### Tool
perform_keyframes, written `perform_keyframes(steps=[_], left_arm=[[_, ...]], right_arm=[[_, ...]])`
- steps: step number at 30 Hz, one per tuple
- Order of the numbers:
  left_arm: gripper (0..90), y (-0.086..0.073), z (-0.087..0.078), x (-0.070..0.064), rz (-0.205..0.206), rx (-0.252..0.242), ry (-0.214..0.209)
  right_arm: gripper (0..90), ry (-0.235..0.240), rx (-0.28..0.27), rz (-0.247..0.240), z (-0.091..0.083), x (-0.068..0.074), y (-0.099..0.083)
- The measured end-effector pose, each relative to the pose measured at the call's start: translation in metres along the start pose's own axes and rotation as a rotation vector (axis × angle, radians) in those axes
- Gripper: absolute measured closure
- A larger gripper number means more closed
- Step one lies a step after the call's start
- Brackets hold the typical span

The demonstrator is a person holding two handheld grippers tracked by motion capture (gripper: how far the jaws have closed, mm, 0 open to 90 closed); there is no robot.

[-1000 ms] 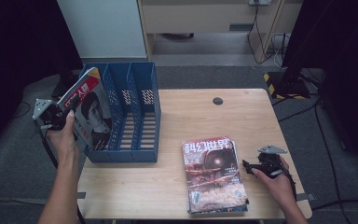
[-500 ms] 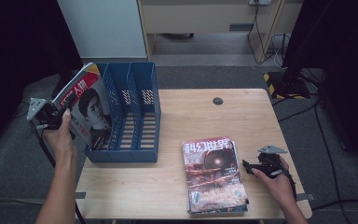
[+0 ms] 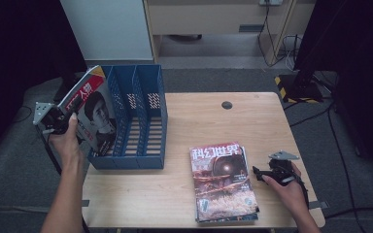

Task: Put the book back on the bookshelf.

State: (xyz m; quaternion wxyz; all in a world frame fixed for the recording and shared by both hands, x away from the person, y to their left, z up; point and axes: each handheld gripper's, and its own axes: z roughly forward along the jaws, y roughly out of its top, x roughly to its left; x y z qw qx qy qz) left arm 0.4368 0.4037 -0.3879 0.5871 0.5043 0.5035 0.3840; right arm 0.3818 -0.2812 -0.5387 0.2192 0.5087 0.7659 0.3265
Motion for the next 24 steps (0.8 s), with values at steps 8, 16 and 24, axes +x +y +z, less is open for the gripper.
perform_keyframes(steps=[8, 16, 24], left_arm=[[83.8, -0.007, 0.000, 0.000, -0.025, 0.005, 0.003], [82.0, -0.009, -0.002, 0.000, -0.025, 0.014, 0.014], [76.4, -0.012, -0.003, 0.000, -0.016, 0.034, 0.018]], right_arm=[[9.4, -0.001, 0.000, 0.001, 0.000, 0.000, 0.000], [9.5, -0.001, 0.000, 0.003, 0.000, 0.000, 0.000], [9.4, -0.001, 0.000, 0.003, 0.000, 0.000, 0.000]])
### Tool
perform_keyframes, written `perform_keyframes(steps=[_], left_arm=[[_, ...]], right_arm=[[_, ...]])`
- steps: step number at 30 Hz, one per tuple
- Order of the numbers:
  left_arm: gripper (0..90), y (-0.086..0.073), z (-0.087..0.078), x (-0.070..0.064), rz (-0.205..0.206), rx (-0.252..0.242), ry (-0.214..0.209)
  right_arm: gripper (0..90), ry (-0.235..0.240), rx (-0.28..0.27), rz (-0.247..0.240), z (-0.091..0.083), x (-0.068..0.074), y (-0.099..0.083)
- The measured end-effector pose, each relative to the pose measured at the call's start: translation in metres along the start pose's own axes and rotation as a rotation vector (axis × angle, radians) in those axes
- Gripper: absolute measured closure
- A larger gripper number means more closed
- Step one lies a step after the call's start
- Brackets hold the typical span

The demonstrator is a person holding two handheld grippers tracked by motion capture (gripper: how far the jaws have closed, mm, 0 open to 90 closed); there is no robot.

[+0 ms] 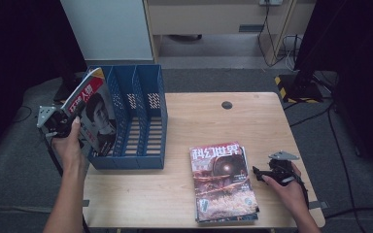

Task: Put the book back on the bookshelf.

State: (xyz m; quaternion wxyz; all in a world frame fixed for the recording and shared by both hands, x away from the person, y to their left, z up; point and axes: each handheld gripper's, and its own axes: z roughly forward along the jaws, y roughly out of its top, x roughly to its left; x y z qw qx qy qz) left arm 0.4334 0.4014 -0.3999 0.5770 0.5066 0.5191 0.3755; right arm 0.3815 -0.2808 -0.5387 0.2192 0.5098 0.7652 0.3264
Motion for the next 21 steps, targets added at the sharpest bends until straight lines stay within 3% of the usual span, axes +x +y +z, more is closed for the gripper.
perform_keyframes(steps=[6, 10, 18, 21], left_arm=[[67.5, 0.000, -0.004, -0.002, 0.013, -0.002, -0.003], [53.8, -0.002, -0.008, 0.000, 0.004, 0.015, 0.015], [33.3, -0.011, -0.021, -0.007, 0.080, 0.069, 0.030], [27.2, -0.019, -0.028, -0.011, 0.080, 0.081, 0.028]], right_arm=[[9.4, 0.000, 0.000, 0.000, 0.000, 0.000, 0.000], [9.4, 0.000, 0.000, 0.000, 0.000, 0.000, 0.000], [9.3, 0.001, 0.001, 0.000, 0.000, 0.000, 0.000], [9.2, 0.005, 0.001, 0.001, 0.000, 0.000, 0.000]])
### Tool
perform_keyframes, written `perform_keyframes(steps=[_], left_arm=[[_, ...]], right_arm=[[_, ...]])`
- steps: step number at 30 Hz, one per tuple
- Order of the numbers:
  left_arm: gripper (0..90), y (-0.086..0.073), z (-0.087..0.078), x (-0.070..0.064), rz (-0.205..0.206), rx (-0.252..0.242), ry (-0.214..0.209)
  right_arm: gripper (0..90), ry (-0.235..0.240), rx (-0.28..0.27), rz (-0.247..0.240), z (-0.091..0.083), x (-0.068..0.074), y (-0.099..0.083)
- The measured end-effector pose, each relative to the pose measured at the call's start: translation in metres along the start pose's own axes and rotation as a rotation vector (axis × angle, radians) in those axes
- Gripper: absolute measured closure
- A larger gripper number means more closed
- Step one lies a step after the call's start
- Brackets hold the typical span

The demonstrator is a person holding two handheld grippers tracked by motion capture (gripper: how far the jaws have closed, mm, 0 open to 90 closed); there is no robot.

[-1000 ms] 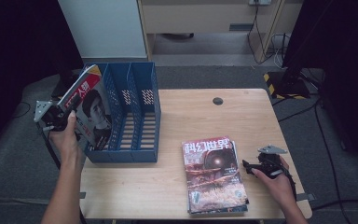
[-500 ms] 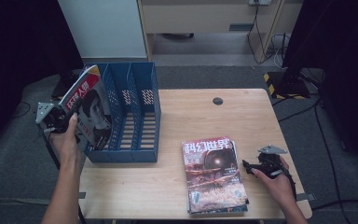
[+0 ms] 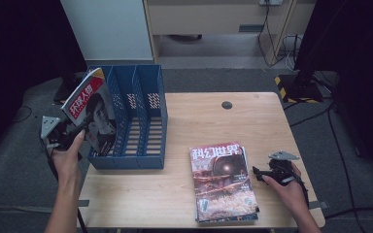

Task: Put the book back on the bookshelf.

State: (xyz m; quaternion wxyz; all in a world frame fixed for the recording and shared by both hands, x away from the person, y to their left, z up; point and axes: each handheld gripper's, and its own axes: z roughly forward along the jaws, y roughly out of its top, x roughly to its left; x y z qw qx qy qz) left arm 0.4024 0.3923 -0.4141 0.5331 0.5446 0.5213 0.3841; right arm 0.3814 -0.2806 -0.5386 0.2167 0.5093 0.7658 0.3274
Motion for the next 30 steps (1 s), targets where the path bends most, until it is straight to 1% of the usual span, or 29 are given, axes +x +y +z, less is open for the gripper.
perform_keyframes(steps=[3, 6, 7, 9, 13, 16, 18, 20, 22, 24, 26, 28, 29, 30], left_arm=[[25.1, -0.006, -0.006, -0.004, 0.007, 0.021, 0.004], [24.5, -0.011, -0.011, -0.008, 0.042, 0.045, 0.007], [24.0, -0.012, -0.013, -0.009, 0.047, 0.048, 0.011], [23.8, -0.015, -0.017, -0.011, 0.043, 0.048, 0.016], [23.1, -0.018, -0.027, -0.013, 0.088, 0.071, 0.031], [22.9, -0.019, -0.036, -0.015, 0.091, 0.077, 0.028], [22.9, -0.020, -0.042, -0.018, 0.104, 0.092, 0.024], [22.8, -0.022, -0.049, -0.024, 0.114, 0.103, 0.013], [22.4, -0.023, -0.055, -0.030, 0.127, 0.096, -0.004], [22.4, -0.024, -0.061, -0.038, 0.152, 0.106, -0.021], [22.3, -0.025, -0.065, -0.044, 0.154, 0.107, -0.041], [22.2, -0.025, -0.068, -0.053, 0.172, 0.113, -0.053], [22.2, -0.025, -0.069, -0.057, 0.175, 0.118, -0.062], [22.1, -0.025, -0.069, -0.063, 0.182, 0.124, -0.078]], right_arm=[[9.2, 0.005, 0.001, -0.007, 0.000, 0.000, 0.000], [9.0, 0.007, 0.001, -0.007, 0.000, 0.000, 0.000], [8.9, 0.006, 0.002, -0.007, 0.000, 0.000, 0.000], [8.9, 0.007, 0.000, -0.004, 0.000, 0.000, 0.000], [8.7, 0.008, 0.001, -0.002, 0.000, 0.000, 0.000], [8.7, 0.008, 0.001, -0.002, 0.000, 0.000, 0.000], [8.5, 0.008, 0.001, -0.002, 0.000, 0.000, 0.000], [7.8, 0.006, 0.002, -0.002, 0.001, 0.000, 0.000], [6.0, -0.001, 0.007, 0.006, 0.002, 0.001, 0.001], [5.7, -0.003, 0.008, 0.008, 0.002, 0.001, 0.002], [5.7, -0.012, 0.008, 0.014, 0.002, 0.001, 0.001], [7.3, -0.008, 0.018, 0.016, 0.000, 0.001, 0.001], [9.2, -0.007, 0.026, 0.019, -0.001, 0.001, 0.002], [9.7, -0.002, 0.026, 0.023, -0.002, 0.000, 0.002]])
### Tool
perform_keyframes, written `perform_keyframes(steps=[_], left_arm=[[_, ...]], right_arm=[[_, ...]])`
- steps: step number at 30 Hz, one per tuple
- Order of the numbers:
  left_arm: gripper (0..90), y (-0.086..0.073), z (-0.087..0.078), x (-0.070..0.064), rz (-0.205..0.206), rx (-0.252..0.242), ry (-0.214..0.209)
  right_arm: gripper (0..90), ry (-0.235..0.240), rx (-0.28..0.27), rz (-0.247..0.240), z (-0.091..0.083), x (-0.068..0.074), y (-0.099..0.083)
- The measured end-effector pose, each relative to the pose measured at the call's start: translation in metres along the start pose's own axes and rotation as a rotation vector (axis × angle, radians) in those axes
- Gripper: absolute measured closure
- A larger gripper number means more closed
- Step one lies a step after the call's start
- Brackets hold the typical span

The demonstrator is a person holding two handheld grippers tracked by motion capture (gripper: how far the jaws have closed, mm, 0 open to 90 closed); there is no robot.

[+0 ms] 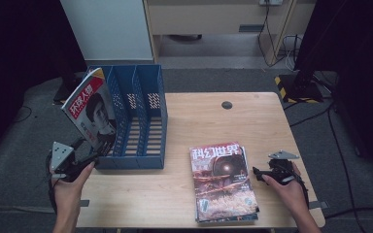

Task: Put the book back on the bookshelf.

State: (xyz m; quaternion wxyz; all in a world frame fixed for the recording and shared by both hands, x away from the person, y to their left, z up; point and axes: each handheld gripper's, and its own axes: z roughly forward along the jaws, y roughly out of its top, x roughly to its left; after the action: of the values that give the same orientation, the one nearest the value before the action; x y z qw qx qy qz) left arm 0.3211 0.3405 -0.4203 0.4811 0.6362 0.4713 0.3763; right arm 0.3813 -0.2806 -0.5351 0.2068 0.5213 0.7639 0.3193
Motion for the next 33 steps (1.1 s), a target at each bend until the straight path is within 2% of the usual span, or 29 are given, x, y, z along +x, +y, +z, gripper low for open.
perform_keyframes(steps=[3, 5, 7, 11, 12, 18, 21, 23, 24, 26, 30, 31, 33], left_arm=[[21.1, 0.003, 0.004, -0.016, 0.020, 0.018, -0.043], [20.9, 0.005, 0.009, -0.029, 0.037, 0.035, -0.083], [20.4, 0.006, 0.015, -0.040, 0.045, 0.043, -0.117], [19.7, 0.006, 0.027, -0.057, 0.051, 0.060, -0.153], [19.7, 0.006, 0.030, -0.062, 0.054, 0.066, -0.161], [19.2, 0.008, 0.044, -0.092, 0.107, 0.093, -0.218], [18.8, 0.008, 0.052, -0.106, 0.117, 0.098, -0.252], [18.7, 0.007, 0.057, -0.116, 0.132, 0.105, -0.273], [18.4, 0.006, 0.060, -0.121, 0.139, 0.109, -0.285], [18.2, 0.004, 0.065, -0.131, 0.139, 0.100, -0.327], [18.2, 0.004, 0.076, -0.154, 0.145, 0.112, -0.363], [18.2, 0.004, 0.078, -0.158, 0.146, 0.112, -0.370], [18.3, 0.004, 0.084, -0.169, 0.129, 0.115, -0.387]], right_arm=[[17.5, -0.008, -0.040, -0.001, -0.009, -0.002, 0.005], [19.4, -0.009, -0.047, -0.004, -0.011, -0.002, 0.006], [25.3, 0.002, -0.065, -0.003, -0.014, 0.000, 0.010], [33.4, 0.030, -0.093, -0.056, -0.018, 0.007, 0.014], [33.4, 0.030, -0.093, -0.056, -0.018, 0.007, 0.014], [42.1, 0.055, -0.142, -0.089, -0.027, 0.013, 0.018], [50.9, 0.073, -0.175, -0.106, -0.030, 0.017, 0.022], [58.5, 0.103, -0.185, -0.119, -0.032, 0.021, 0.023], [65.9, 0.122, -0.190, -0.140, -0.033, 0.024, 0.023], [67.8, 0.129, -0.192, -0.145, -0.033, 0.027, 0.023], [72.8, 0.156, -0.192, -0.176, -0.034, 0.035, 0.024], [73.4, 0.166, -0.201, -0.171, -0.035, 0.037, 0.024], [76.3, 0.172, -0.217, -0.173, -0.036, 0.040, 0.026]])
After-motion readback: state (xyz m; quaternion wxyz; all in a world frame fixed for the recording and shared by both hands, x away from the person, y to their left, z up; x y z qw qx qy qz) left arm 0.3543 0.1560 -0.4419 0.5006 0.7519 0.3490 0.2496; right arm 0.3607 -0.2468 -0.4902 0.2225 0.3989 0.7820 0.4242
